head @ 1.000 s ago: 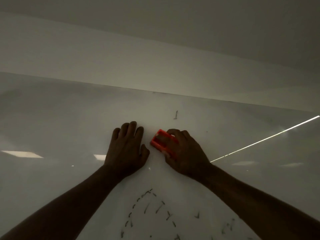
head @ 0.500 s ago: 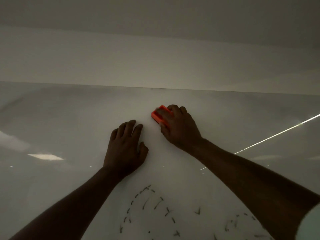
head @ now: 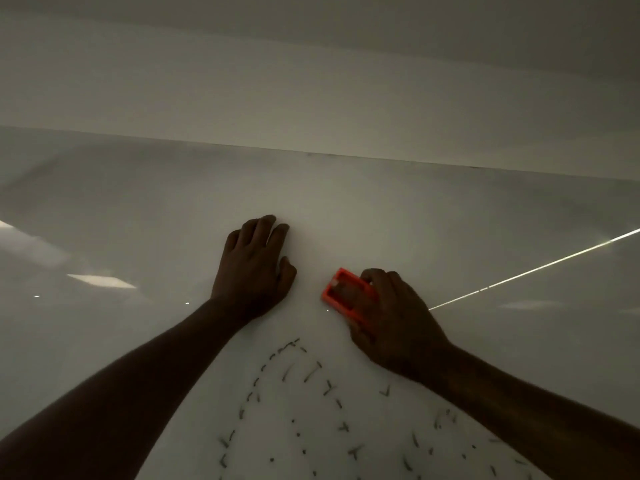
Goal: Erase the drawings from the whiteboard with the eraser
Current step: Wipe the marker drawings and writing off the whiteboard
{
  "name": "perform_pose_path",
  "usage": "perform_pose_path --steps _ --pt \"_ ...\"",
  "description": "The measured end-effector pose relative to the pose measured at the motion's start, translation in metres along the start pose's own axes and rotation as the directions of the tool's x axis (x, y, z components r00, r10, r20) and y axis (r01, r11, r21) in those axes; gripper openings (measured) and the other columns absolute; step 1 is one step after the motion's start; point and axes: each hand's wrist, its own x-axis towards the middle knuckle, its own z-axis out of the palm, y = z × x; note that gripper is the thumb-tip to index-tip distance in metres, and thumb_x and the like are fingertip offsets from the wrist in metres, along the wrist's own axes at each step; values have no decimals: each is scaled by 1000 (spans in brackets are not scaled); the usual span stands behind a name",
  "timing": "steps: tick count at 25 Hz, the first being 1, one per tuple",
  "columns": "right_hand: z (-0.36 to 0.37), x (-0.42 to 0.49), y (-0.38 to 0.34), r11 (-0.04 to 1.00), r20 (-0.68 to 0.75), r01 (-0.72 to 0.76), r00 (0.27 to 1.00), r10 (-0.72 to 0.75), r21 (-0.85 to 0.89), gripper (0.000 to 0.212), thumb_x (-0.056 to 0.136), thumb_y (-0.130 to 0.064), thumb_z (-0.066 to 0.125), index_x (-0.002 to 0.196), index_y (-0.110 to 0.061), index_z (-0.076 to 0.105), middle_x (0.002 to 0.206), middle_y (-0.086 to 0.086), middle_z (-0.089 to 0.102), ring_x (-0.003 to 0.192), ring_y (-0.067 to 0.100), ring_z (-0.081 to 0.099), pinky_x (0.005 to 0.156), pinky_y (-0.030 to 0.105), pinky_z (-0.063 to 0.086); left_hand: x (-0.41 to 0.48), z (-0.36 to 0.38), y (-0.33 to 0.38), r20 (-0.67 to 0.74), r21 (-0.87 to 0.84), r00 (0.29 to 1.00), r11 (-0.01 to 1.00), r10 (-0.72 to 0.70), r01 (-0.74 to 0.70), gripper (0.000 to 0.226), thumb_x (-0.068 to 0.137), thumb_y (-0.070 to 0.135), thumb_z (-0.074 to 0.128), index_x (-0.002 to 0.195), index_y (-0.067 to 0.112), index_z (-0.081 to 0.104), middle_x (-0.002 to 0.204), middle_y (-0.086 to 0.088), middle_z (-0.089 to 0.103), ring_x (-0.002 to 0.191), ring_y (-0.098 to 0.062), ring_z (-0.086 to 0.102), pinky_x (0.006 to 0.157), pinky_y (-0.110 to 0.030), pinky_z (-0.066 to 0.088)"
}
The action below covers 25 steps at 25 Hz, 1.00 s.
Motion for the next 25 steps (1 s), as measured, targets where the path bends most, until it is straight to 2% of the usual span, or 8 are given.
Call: perform_pose_path --steps 3,7,12,14,18,21,23,25 --pt "-20 -5 48 976 -31 -216 976 215 -36 57 90 -36 63 144 -19 53 116 25 54 92 42 56 73 48 56 1 -7 3 49 24 998 999 34 -36 62 92 36 47 144 4 50 150 -19 46 136 -37 42 109 -48 38" --pt "-2 6 17 738 -145 -671 726 672 62 54 91 -40 58 136 -12 46 117 26 47 100 45 50 75 50 54 -29 -30 -34 156 105 979 983 134 -151 57 93 33 52 142 4 52 145 -19 49 128 -37 47 100 -47 44" --pt "22 -39 -158 961 -44 -42 997 56 273 49 90 -40 54 135 -20 54 113 16 52 90 29 52 70 39 54 -65 -57 -115 111 191 994 981 12 -34 54 96 34 51 142 7 50 142 -19 48 123 -38 48 95 -49 47" --pt "15 -29 -145 922 31 241 964 -263 302 49 89 -41 54 137 -28 58 112 15 58 89 28 55 71 37 54 -72 -58 -131 113 205 993 977 45 -67 56 97 37 45 145 8 48 146 -18 46 127 -39 45 97 -50 44" --pt "13 25 -81 981 -50 -126 990 134 150 57 90 -44 53 143 -22 56 114 21 55 92 37 56 71 46 56 -80 -47 -138 69 172 994 980 88 -99 55 100 37 43 147 10 47 149 -17 44 130 -38 43 101 -49 41" --pt "25 30 -129 812 -109 -573 805 583 111 58 91 -38 59 145 -21 49 116 20 51 99 38 52 79 47 52 -83 -43 -141 38 147 997 986 72 -77 52 101 33 48 148 11 48 151 -16 45 133 -37 43 104 -48 38" --pt "35 1 -210 866 -27 -445 886 462 227 53 91 -36 59 141 -19 54 116 20 52 96 37 54 79 47 52 -82 -44 -142 35 134 995 987 88 -92 52 102 34 49 149 12 48 151 -16 45 133 -37 43 105 -47 38" --pt "33 -39 -288 931 76 -28 997 0 364 48 91 -38 60 137 -22 57 121 17 54 95 31 59 76 45 58 -80 -48 -145 81 142 988 979 133 -143 55 103 38 44 151 11 45 153 -17 43 135 -37 42 106 -47 38"
